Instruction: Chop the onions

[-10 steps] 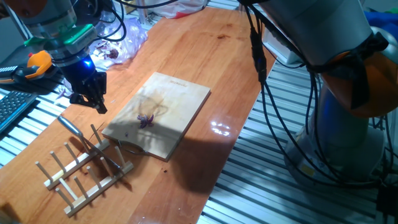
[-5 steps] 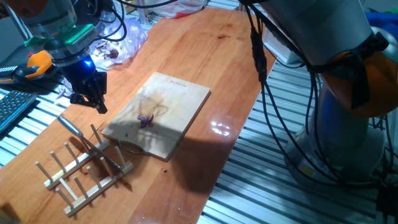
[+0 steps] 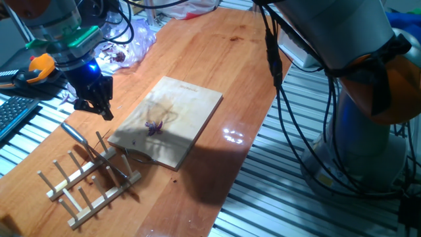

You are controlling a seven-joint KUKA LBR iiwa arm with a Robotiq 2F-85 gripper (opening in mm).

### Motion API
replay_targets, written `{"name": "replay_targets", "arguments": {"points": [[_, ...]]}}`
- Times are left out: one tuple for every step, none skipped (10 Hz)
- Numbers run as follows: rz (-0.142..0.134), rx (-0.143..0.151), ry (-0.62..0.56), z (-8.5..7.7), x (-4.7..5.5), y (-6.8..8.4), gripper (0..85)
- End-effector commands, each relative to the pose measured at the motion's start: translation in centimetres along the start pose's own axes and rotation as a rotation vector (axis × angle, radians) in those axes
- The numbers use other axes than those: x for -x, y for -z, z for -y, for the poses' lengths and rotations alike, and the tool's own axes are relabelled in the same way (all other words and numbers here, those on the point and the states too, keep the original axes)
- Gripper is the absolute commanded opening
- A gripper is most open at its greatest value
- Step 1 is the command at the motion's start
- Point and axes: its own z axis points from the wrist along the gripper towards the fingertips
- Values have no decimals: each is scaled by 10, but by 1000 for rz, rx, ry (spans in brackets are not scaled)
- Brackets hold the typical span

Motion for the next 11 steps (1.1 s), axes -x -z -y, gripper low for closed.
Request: {"name": "replay_targets", "arguments": {"points": [[-1, 1, 0, 0, 0, 0, 0], [-5, 0, 3, 0, 0, 0, 0], [-5, -18, -2, 0, 0, 0, 0], [-19, -39, -32, -1, 0, 1, 340], [-12, -47, 44, -2, 1, 1, 170], [7, -40, 96, -5, 2, 0, 0], [-4, -26, 40, -4, 2, 1, 0], [-5, -28, -1, -4, 0, 2, 170], [27, -59, 15, -4, 0, 2, 170], [62, -42, 47, -6, 1, 1, 0], [56, -38, 25, -5, 1, 2, 0]]}}
